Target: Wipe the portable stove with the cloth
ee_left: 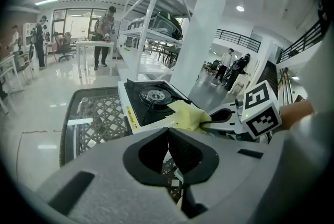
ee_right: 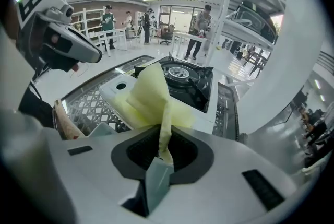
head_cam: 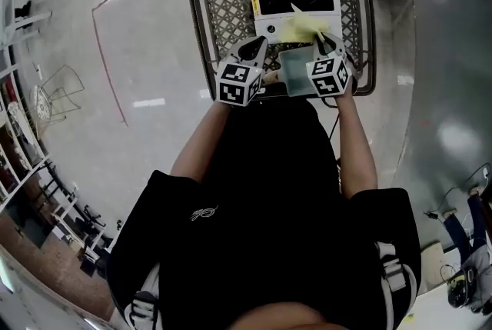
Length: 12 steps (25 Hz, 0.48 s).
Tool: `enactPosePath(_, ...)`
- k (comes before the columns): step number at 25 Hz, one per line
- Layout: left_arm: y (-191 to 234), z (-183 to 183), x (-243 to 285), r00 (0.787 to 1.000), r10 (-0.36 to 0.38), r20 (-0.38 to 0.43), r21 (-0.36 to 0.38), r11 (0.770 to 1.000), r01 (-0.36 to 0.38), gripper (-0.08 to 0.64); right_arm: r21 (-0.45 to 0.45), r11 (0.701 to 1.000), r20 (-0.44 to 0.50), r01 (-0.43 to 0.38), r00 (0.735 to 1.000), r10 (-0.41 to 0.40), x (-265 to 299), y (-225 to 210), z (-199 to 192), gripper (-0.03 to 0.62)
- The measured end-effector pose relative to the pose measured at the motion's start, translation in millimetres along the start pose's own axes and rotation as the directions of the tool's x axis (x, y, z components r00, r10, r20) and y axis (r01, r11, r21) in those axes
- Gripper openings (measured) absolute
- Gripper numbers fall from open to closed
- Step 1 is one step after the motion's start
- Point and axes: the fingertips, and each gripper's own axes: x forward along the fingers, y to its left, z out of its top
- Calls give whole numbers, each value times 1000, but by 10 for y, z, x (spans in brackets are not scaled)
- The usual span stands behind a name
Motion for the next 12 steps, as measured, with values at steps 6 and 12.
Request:
enactPosePath(6,-120,10,46,999,-28,-17,24,999,28,18,43,999,-7,27,1000,-27,-66,-101,-105,48)
enactPosePath(12,-220,50,78,999,-44,-23,46,998,45,18,95,994,-21,59,998,-57,-140,-272,-268,48)
